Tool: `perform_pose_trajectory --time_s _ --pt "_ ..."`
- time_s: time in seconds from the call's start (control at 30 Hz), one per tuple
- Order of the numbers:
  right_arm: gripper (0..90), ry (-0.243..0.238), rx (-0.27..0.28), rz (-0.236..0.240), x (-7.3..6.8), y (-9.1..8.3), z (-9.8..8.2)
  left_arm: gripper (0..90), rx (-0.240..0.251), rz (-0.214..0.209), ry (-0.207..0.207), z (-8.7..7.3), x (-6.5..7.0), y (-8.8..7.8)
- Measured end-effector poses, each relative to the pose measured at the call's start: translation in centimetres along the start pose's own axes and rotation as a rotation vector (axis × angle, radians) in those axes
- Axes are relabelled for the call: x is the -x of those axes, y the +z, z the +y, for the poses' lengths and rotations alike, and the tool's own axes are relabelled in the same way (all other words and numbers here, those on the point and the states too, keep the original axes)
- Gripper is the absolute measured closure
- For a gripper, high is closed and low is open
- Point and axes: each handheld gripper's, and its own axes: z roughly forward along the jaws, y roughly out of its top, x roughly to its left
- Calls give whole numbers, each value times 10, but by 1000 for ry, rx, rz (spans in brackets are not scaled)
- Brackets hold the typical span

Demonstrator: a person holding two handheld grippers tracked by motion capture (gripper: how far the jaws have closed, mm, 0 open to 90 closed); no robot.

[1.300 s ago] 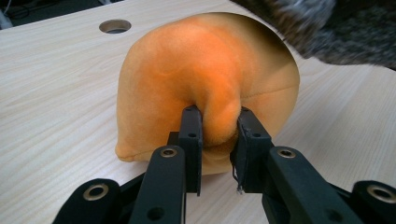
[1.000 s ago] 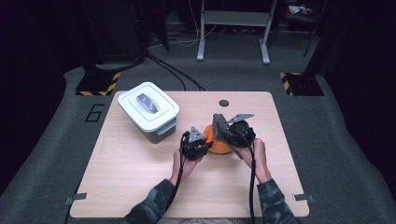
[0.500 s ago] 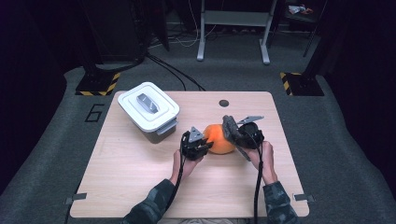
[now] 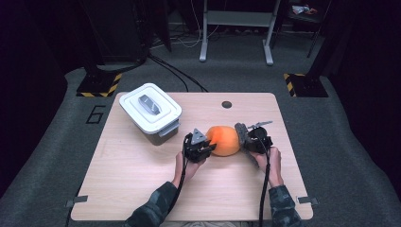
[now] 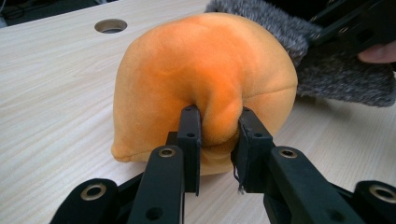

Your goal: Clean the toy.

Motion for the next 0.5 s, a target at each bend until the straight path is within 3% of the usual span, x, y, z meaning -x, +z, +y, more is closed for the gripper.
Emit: perform_pose_trajectory --time_s 0.27,0.37,0.5 --pt "717 32 -53 16 9 21 -9 742 -3 0 -1 0 0 -1" --pt "719 21 -41 -9 9 15 -8 741 0 0 -5 0 0 -1" --pt "721 23 5 -35 10 -8 -3 738 0 -3 -5 0 0 -1"
